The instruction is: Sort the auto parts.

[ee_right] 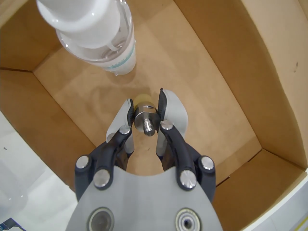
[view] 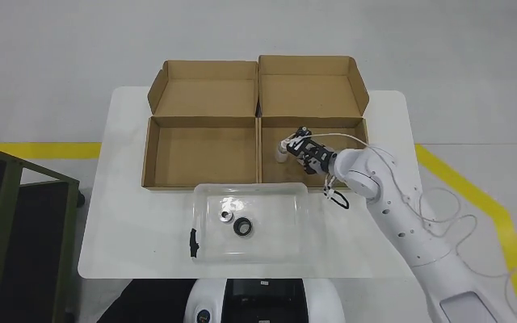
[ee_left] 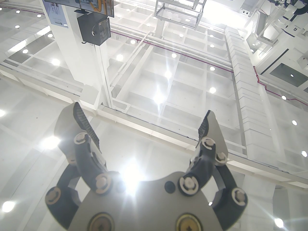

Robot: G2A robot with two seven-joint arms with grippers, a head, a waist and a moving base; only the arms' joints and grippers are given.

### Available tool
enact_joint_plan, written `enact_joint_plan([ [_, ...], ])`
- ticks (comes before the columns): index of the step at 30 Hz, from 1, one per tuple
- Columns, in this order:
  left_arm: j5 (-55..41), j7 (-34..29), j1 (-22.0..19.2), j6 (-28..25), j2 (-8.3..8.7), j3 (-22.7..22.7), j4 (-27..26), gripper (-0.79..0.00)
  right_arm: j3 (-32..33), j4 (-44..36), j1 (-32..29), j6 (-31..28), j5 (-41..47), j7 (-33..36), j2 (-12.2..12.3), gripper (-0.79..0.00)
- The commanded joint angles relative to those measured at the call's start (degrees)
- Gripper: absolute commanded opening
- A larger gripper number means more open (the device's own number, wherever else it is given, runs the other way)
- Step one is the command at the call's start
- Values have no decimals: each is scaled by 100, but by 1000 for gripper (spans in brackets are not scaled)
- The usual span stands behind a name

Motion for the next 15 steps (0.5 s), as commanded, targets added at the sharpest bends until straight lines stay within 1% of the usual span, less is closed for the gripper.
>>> enact_joint_plan([
  [1, 0, 0, 0, 0, 0, 0, 0, 0, -27, 8, 13, 18, 10, -8, -10, -643],
  [3, 0, 0, 0, 0, 0, 0, 0, 0, -41, 5, 20, 22, 6, -15, -15, -526],
  [5, 0, 0, 0, 0, 0, 0, 0, 0, -55, -3, 25, 46, -1, -21, -22, -480],
  [10, 0, 0, 0, 0, 0, 0, 0, 0, -69, -36, 32, 88, -2, -74, -34, -468],
  [15, 0, 0, 0, 0, 0, 0, 0, 0, 84, -302, -90, 91, -20, -146, 4, -465],
])
